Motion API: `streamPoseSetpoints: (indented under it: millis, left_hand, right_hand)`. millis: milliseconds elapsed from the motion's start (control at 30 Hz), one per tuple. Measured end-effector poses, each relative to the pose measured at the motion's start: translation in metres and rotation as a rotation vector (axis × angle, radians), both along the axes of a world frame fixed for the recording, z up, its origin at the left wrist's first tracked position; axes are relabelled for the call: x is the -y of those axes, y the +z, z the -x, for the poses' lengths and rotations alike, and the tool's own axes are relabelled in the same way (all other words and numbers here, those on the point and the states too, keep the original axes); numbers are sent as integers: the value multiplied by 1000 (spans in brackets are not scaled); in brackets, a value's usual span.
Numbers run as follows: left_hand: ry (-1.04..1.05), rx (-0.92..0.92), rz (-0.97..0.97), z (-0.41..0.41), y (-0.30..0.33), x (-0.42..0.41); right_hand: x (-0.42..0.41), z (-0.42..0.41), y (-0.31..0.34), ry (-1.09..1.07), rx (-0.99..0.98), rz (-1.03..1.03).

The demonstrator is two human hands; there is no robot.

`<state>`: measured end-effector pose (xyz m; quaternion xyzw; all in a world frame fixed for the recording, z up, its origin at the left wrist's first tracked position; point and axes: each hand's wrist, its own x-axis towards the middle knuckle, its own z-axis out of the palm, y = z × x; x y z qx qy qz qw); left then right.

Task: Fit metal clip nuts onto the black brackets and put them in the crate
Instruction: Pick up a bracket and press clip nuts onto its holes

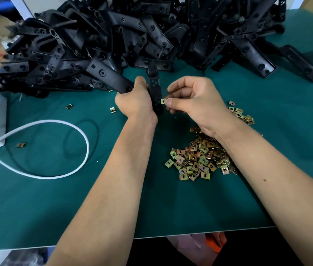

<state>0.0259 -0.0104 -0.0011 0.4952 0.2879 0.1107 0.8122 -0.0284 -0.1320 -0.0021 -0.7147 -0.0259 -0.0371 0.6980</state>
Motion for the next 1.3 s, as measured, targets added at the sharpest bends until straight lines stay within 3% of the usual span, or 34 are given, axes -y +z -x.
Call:
streamPoseSetpoints:
  millis: [700,1100,1300]
  left_hand:
    - [84,59,-94,0,-5,7]
    - [-46,127,-237,2,-11,14]
    - [-35,57,-122,-2,-7,11]
  right_hand:
    - [1,5,5,37,-42,64]
    - [7,2,6,107,9,239]
    - [12,-3,1,36,-70,104]
